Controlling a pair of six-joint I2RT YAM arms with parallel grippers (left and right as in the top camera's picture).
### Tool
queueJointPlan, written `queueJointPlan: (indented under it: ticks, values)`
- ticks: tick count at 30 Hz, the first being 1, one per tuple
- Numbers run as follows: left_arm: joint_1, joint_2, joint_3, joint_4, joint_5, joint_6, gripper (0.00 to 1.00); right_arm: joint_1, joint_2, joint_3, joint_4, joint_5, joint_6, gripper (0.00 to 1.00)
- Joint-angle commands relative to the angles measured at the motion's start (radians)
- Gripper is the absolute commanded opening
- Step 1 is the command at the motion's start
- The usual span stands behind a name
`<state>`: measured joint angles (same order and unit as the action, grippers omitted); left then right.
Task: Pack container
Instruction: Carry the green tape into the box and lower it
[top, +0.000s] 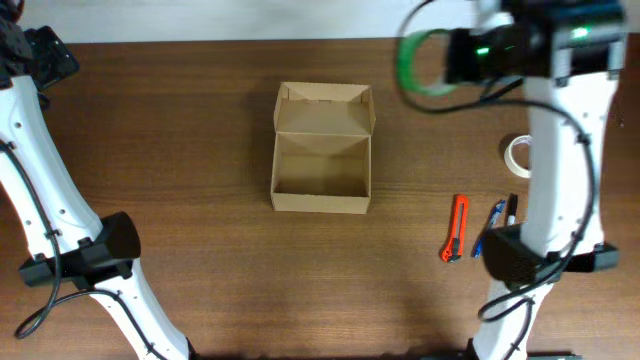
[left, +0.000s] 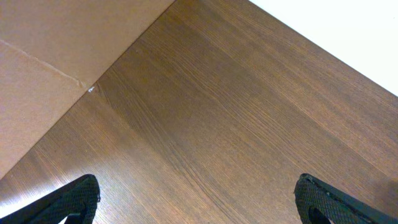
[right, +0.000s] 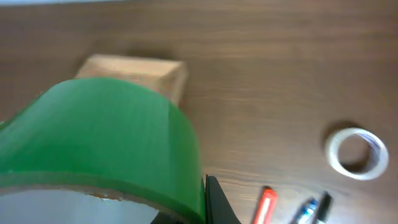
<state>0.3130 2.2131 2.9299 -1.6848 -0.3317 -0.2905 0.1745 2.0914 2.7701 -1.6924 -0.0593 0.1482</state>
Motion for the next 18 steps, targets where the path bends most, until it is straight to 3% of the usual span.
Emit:
queueJointPlan:
  ticks: [1,6,10,18]
  values:
    - [0.005,-0.024,-0.004,-0.002,0.004,0.012,1.0,0.13,0.048,-0.043,-0.006,0.078,-0.03,0.04]
    - [0.005,-0.024,-0.004,-0.002,0.004,0.011,1.0,0.293,0.069,-0.161,0.0,0.209,-0.048,0.04]
    - [0.005,-0.024,-0.004,-0.002,0.004,0.011,1.0,0.359,0.08,-0.296,0.052,0.206,-0.068,0.04]
    - [0.005,-0.024,-0.004,-0.002,0.004,0.011,1.0,0.383,0.083,-0.523,0.217,0.112,-0.11,0.04]
